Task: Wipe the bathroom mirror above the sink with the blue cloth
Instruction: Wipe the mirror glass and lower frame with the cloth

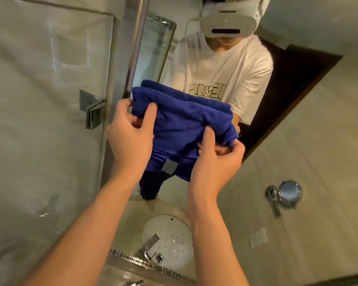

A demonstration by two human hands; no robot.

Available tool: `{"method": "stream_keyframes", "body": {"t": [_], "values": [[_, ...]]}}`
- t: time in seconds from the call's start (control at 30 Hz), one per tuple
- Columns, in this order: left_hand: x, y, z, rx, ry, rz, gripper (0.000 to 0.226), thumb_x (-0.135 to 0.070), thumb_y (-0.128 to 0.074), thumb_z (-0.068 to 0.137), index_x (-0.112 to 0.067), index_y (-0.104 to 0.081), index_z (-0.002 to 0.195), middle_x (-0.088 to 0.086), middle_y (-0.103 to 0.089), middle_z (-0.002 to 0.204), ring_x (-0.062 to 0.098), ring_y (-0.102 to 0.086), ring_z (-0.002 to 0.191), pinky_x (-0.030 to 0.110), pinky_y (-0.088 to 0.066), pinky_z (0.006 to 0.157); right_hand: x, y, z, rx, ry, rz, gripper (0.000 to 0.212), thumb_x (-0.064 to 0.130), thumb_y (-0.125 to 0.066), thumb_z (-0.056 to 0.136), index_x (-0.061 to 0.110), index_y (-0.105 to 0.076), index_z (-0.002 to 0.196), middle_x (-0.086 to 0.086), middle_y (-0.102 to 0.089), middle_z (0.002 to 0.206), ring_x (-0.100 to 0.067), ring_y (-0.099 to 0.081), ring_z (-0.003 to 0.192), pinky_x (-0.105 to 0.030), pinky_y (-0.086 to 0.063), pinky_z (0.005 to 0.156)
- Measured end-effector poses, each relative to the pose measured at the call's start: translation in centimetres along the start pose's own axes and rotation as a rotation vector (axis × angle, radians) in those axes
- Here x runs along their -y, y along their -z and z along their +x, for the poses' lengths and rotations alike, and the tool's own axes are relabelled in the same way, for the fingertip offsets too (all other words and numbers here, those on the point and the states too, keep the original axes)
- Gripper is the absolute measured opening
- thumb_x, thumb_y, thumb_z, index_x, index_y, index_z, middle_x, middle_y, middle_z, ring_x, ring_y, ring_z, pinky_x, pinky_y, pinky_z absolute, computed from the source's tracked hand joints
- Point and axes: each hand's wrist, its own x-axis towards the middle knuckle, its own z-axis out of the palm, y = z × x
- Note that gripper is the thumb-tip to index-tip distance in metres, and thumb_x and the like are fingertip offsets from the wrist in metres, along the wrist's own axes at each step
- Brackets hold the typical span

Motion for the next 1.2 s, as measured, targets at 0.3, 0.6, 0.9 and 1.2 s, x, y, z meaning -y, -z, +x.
{"method": "stream_keyframes", "body": {"t": [0.3,0.6,0.9,1.2], "values": [[1.4,0.3,0.9,0.013,-0.091,0.132,0.031,-0.050,-0.058,0.093,-0.025,-0.042,0.101,-0.006,-0.062,0.056,0.012,-0.064,0.051,0.042,-0.053,0.064,-2.3,-0.8,0.3,-0.130,0.272,-0.219,0.041,0.038,-0.075,0.081,0.028,-0.036,0.087,0.006,-0.054,0.062,-0.023,-0.062,0.056,-0.037,-0.053,0.058],[0.9,-0.9,-0.4,-0.222,-0.364,0.330,0.019,-0.030,-0.059,0.094,-0.013,-0.057,0.101,0.005,-0.055,0.086,0.022,-0.050,0.077,0.030,-0.033,0.064,-0.9,0.3,-0.3,-0.008,0.090,-0.077,0.026,0.030,-0.069,0.088,0.021,-0.057,0.067,0.000,-0.069,0.069,-0.019,-0.067,0.070,-0.032,-0.053,0.068],[3.4,-2.2,-4.5,-0.135,-0.526,0.618,0.057,-0.044,-0.051,0.092,-0.004,-0.051,0.134,0.021,-0.045,0.135,0.040,-0.045,0.113,0.053,-0.042,0.087,1.3,4.5,0.4,0.395,0.192,-0.363,0.019,0.033,-0.065,0.090,0.029,-0.062,0.108,0.021,-0.061,0.081,0.010,-0.059,0.079,-0.005,-0.042,0.073],[4.8,-3.0,-3.5,-0.127,-0.644,0.723,0.069,-0.044,-0.055,0.093,-0.006,-0.036,0.147,0.025,-0.036,0.142,0.041,-0.037,0.123,0.054,-0.041,0.092,-1.2,1.6,0.0,-0.113,0.969,-1.131,0.024,0.025,-0.078,0.076,0.017,-0.055,0.078,0.002,-0.058,0.068,-0.016,-0.058,0.055,-0.024,-0.033,0.046]]}}
